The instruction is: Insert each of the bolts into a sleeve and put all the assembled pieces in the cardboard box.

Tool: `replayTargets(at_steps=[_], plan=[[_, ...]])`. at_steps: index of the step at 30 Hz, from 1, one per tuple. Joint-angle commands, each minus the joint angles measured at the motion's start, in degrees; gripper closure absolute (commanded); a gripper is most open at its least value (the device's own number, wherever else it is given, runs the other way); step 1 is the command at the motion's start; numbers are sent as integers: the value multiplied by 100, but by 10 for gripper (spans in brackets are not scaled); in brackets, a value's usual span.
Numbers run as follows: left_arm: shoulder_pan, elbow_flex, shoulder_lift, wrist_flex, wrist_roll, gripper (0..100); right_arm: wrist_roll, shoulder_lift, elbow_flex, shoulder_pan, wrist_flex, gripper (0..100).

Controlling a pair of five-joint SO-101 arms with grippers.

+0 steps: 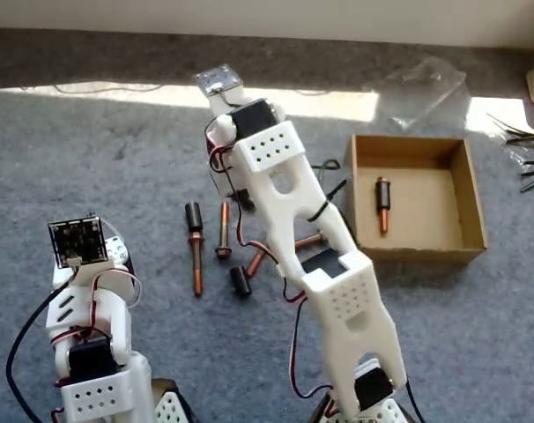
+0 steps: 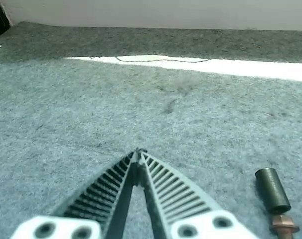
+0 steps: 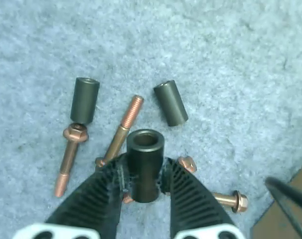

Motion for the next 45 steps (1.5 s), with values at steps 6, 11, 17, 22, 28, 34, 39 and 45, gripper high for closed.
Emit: replayTargets(at_steps=[6,11,17,22,28,34,39,45], plan=[[488,101,-48,-9,26,995,79,-2457,1042,136,101,993],[848,163,-48,0,26,995,185,-3521,1991,268,92,993],[1393,163,-22,18,26,995,686,-4567,3196,523,84,993],[1437,163,-22,18,26,995,695,-5376,4040,611,-163,993],[1437,163,-22,18,26,995,712,-6484,5420,637,-796,993],[1578,163,-22,26,26,995,686,-7486,7081,637,-1745,993],[2035,163,-22,193,18,995,686,-8277,8259,637,-2519,993],[2088,163,-22,158,18,995,686,-8945,9191,646,-2888,993]])
